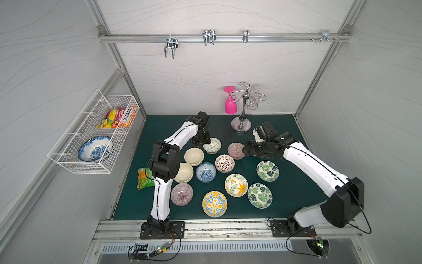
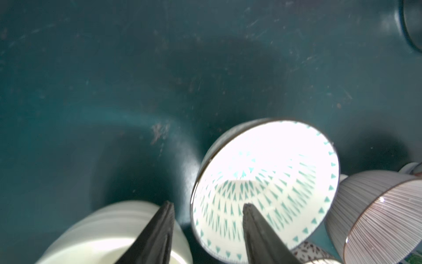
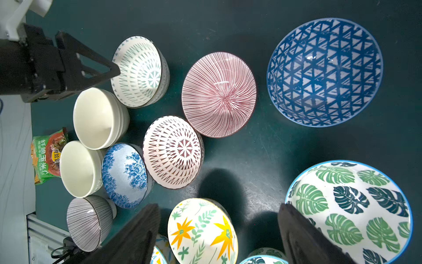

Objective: Stack the bowls
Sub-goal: Adjust the bowl at the center of the board.

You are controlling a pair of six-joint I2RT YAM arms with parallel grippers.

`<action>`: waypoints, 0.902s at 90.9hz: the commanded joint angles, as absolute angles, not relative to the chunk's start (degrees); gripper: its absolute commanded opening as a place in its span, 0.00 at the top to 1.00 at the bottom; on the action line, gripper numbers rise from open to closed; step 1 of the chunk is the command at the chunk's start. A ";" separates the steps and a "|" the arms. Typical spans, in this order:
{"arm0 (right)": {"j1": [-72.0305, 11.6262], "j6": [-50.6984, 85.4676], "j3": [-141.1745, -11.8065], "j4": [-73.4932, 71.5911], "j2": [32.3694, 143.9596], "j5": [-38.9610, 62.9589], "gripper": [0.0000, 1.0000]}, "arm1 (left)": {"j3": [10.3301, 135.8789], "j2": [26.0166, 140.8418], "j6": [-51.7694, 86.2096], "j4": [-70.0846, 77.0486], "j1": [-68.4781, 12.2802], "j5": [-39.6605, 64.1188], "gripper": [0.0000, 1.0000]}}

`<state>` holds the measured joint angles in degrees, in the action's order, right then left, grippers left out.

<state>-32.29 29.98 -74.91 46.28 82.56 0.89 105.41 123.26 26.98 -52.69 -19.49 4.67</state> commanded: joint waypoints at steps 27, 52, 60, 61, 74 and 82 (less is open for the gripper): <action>-32.89 32.76 -70.49 45.93 79.94 0.28 0.18 | 107.81 126.57 25.96 -49.15 -18.11 2.64 0.71; -35.16 35.32 -68.69 45.87 79.67 -1.47 0.20 | 107.56 126.68 26.34 -49.44 -18.11 1.20 0.96; -35.84 36.53 -67.98 45.39 79.87 -1.84 0.20 | 106.87 125.56 26.83 -49.42 -18.11 -1.24 1.00; -35.94 36.68 -67.83 45.19 79.97 -1.80 0.21 | 106.79 125.36 26.86 -49.41 -18.06 -1.54 1.00; -35.99 39.31 -66.30 43.09 80.89 -0.56 0.21 | 103.37 122.81 27.32 -47.46 -17.84 -2.30 1.00; -35.97 40.75 -66.12 41.95 81.63 0.08 0.22 | 98.35 119.44 28.07 -42.26 -17.84 -1.63 1.00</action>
